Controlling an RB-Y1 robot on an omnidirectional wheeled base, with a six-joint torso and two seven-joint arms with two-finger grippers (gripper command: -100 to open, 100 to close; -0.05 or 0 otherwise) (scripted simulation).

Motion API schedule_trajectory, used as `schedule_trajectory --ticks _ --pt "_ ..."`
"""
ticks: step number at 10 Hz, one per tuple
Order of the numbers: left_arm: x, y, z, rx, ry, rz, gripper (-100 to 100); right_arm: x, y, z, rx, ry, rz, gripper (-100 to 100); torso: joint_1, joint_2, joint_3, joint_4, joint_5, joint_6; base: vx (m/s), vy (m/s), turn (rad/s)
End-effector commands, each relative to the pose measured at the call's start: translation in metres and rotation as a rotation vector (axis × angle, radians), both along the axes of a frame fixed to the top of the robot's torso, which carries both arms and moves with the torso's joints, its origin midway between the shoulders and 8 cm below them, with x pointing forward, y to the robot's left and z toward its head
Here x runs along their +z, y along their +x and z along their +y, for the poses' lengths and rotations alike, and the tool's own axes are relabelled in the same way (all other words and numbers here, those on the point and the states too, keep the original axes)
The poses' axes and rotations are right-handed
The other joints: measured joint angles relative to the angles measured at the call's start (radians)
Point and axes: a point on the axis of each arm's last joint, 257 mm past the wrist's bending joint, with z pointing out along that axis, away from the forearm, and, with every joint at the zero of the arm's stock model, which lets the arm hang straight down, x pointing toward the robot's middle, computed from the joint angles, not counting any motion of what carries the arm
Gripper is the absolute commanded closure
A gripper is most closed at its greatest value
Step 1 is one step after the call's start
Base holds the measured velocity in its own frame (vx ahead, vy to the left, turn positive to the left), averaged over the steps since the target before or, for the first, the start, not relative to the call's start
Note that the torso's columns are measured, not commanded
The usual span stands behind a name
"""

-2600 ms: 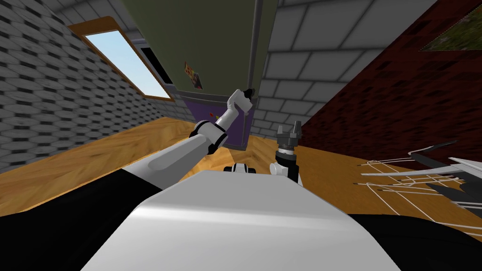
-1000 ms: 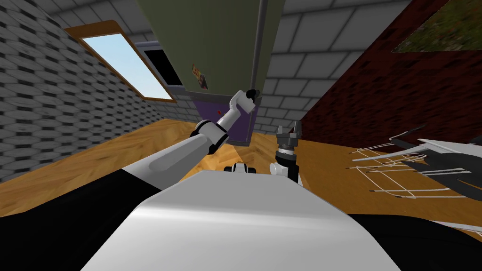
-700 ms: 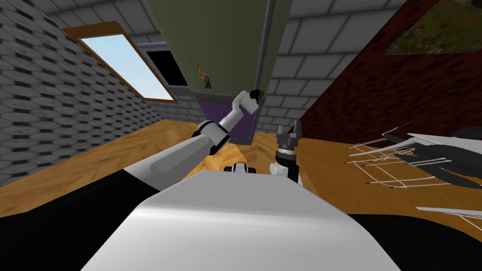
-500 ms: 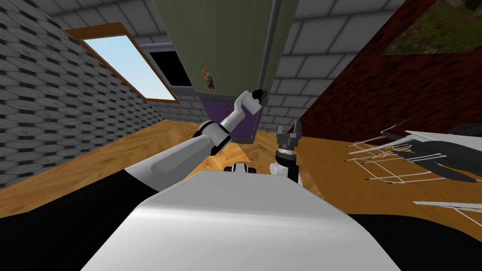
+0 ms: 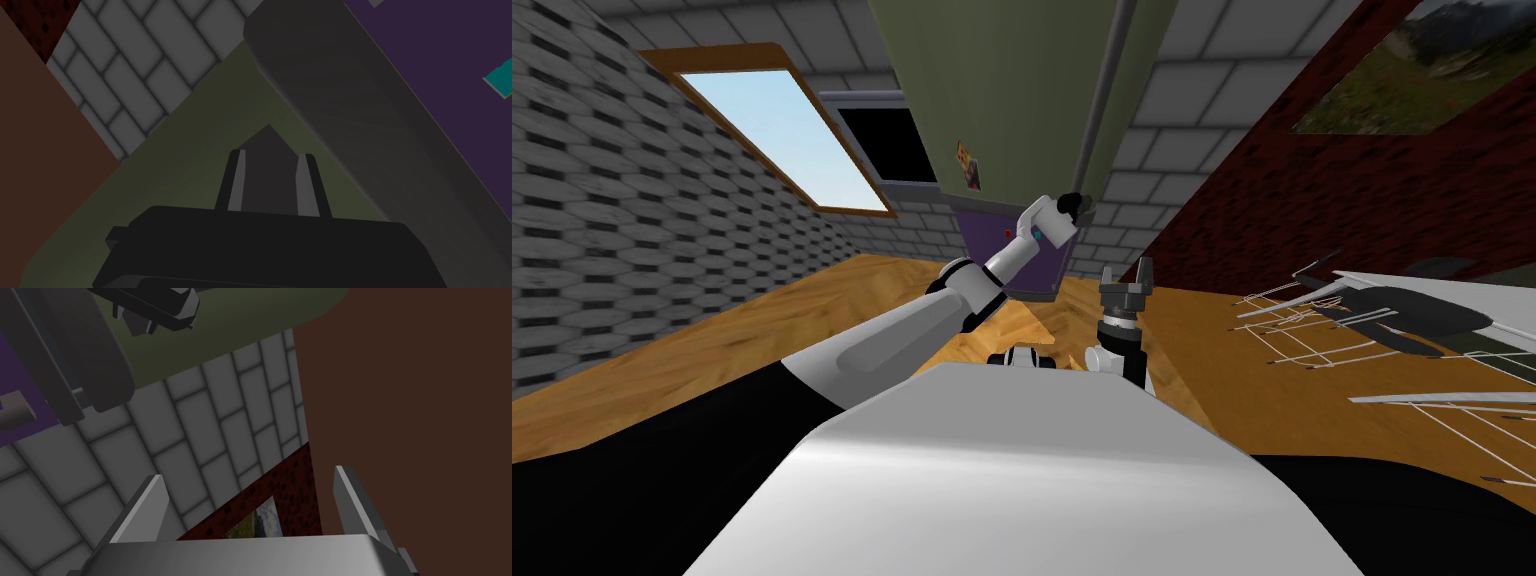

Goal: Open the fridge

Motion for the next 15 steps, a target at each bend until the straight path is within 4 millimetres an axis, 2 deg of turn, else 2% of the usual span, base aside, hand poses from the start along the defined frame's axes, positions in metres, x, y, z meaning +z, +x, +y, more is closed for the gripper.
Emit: schedule_trajectory --ticks 1,8,11,14,15 --pt "0.007 -0.011 -0.013 -0.038 -0.005 -0.011 100 0.0 0.0 0.0 0.0 0.0 0.0 0 -0.001 -0.001 0.0 -0.001 0.0 0.0 -0.044 0.249 -0.08" --pt "0.013 -0.036 -0.041 -0.113 -0.009 -0.02 100 0.0 0.0 0.0 0.0 0.0 0.0 0 0.012 0.0 -0.001 0.002 0.006 -0.006 -0.084 0.243 -0.074" --pt "0.016 -0.053 -0.059 -0.165 -0.01 -0.024 100 0.0 0.0 0.0 0.0 0.0 0.0 0 0.012 0.001 0.0 0.002 0.007 -0.007 -0.118 0.244 -0.052" --pt "0.017 -0.062 -0.068 -0.191 -0.01 -0.025 100 0.0 0.0 0.0 0.0 0.0 0.0 0 0.013 0.001 -0.001 0.003 0.008 -0.008 -0.117 0.256 -0.029" --pt "0.018 -0.072 -0.076 -0.217 -0.01 -0.027 100 0.0 0.0 0.0 0.0 0.0 0.0 0 0.013 0.0 -0.002 0.004 0.009 -0.009 -0.111 0.274 -0.157"
